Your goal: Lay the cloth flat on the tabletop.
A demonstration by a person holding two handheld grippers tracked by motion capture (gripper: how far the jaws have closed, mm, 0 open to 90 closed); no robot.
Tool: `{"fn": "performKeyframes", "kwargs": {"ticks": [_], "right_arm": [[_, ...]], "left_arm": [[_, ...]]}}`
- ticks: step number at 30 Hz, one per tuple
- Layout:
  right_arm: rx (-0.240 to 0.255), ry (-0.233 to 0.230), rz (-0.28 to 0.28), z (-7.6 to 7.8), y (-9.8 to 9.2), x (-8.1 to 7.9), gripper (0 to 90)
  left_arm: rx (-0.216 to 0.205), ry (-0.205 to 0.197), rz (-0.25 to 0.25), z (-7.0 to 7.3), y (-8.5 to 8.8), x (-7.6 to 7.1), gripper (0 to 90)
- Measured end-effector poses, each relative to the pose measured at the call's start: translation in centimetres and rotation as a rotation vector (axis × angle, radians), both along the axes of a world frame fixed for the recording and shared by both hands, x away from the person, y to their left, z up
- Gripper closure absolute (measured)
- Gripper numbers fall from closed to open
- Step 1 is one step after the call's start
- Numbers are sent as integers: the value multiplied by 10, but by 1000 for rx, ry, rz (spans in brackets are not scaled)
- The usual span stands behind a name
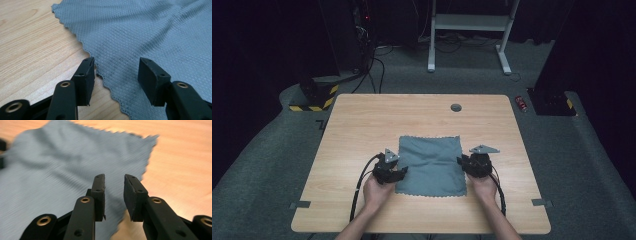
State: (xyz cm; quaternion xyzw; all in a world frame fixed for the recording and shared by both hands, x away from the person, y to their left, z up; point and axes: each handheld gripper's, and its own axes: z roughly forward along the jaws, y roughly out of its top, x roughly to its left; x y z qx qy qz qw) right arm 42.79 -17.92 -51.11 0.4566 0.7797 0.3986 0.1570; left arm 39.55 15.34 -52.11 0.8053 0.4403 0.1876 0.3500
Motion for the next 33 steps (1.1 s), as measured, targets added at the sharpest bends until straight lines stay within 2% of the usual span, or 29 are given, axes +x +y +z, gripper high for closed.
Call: {"fn": "performKeyframes", "kwargs": {"ticks": [3,4,7,9,11,13,14,15,16,18,20,22,23,26,28,30,33], "right_arm": [[-27,4,-28,4,4,18,705],[-44,1,-41,4,7,27,702],[-64,6,-69,3,13,42,692],[-69,24,-92,1,18,51,687],[-74,10,-113,-1,21,57,687],[-94,45,-134,-3,24,67,689],[-99,39,-148,-5,25,70,699],[-104,52,-159,-7,26,73,718],[-104,51,-160,-6,27,76,765],[-153,52,-138,-4,32,82,870],[-213,55,-120,-1,38,87,896],[-253,26,-132,0,39,91,899],[-253,43,-142,0,37,95,899],[-244,52,-167,-1,34,100,873],[-238,55,-183,1,32,100,758],[-186,44,-172,4,30,92,714],[-131,8,-94,10,33,65,695]], "left_arm": [[-23,-45,10,-5,1,-5,464],[-22,-44,14,-5,2,-6,447],[-16,-47,20,-5,2,-5,424],[-17,-45,22,-5,2,-5,413],[-18,-43,25,-5,2,-5,406],[-17,-43,26,-5,2,-5,404],[-18,-43,26,-6,2,-5,402],[-17,-43,27,-5,2,-5,401],[-17,-43,27,-6,2,-5,400],[-17,-42,27,-5,2,-5,398],[-17,-42,28,-5,2,-5,396],[-17,-42,30,-6,2,-5,392],[-15,-41,30,-5,2,-5,390],[-17,-41,31,-6,2,-5,386],[-16,-41,31,-6,2,-6,385],[-16,-41,31,-6,2,-6,385],[-17,-41,34,-6,2,-6,383]]}}
